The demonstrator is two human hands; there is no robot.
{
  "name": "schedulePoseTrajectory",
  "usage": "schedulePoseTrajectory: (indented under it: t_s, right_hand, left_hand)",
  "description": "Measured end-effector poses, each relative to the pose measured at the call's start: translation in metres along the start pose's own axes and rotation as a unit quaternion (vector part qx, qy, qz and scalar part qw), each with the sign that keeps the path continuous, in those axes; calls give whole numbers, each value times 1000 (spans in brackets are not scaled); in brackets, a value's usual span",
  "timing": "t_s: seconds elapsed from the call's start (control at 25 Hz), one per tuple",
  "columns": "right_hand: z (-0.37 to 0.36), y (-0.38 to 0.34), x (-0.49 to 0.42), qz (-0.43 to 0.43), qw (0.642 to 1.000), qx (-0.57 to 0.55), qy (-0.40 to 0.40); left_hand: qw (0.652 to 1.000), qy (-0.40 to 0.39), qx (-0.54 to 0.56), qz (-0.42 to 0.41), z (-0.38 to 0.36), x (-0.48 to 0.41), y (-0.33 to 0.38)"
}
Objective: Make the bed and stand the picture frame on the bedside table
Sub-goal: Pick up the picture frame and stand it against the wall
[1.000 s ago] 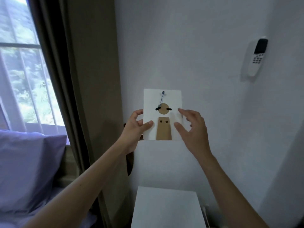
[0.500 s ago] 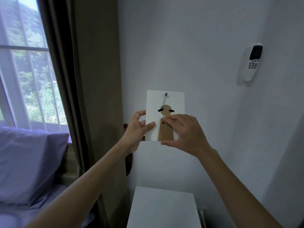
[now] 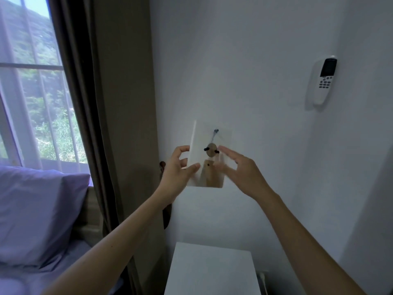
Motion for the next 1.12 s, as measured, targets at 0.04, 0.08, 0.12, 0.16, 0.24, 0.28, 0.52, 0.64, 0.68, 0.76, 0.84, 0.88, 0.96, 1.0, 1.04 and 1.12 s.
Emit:
schedulePoseTrajectory:
  t_s: [0.04,0.08,0.12,0.16,0.24,0.28,0.52,0.64,0.68,0.76,0.84,0.88,0.96,1.0,1.04,1.12]
  right_hand:
    - [1,-3,-3,-51,995,-83,13]
    - [1,-4,-7,-76,986,-147,29]
    - [1,-6,-11,-93,977,-191,35]
    - [-1,-9,-14,-98,971,-217,32]
    - [-5,-11,-17,-103,964,-242,27]
    - [-6,-11,-17,-102,961,-255,32]
    - [-7,10,-17,-110,944,-301,78]
    - [0,25,-18,-117,945,-289,102]
    - [5,28,-18,-120,944,-289,100]
    - [14,32,-17,-120,943,-303,67]
    - [23,33,-16,-119,940,-319,31]
    - [25,34,-16,-117,940,-320,24]
    - [27,36,-17,-108,942,-316,24]
    - [26,37,-17,-104,944,-312,30]
    - [24,38,-17,-102,946,-305,40]
    - [20,41,-16,-99,950,-291,56]
  left_hand:
    - [996,8,-78,-41,-6,3,0]
    - [983,23,-160,-88,-12,7,-1]
    - [963,42,-230,-137,-20,11,-3]
    - [941,63,-278,-185,-28,15,-6]
    - [906,92,-324,-255,-45,22,-13]
    - [892,99,-341,-279,-52,26,-16]
    - [805,108,-439,-385,-70,33,-44]
    - [836,11,-428,-343,-65,31,-48]
    - [860,-13,-419,-292,-61,27,-47]
    - [905,-31,-379,-190,-48,13,-42]
    - [946,-69,-295,-118,-36,-1,-28]
    - [963,-110,-231,-88,-31,-6,-21]
    - [972,-193,-126,-50,-27,-9,-11]
    - [968,-223,-104,-39,-27,-9,-9]
    - [965,-244,-93,-30,-27,-8,-9]
    - [963,-256,-83,-19,-27,-6,-13]
Point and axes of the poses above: each hand's wrist, its own x-axis away from the middle knuckle, its own z-axis out of the back of the hand, y = z × x, the point moved 1 cm from there along -x, towards the middle knuckle, and after that the axes turned 6 degrees about -z, right-handed, at the moved point
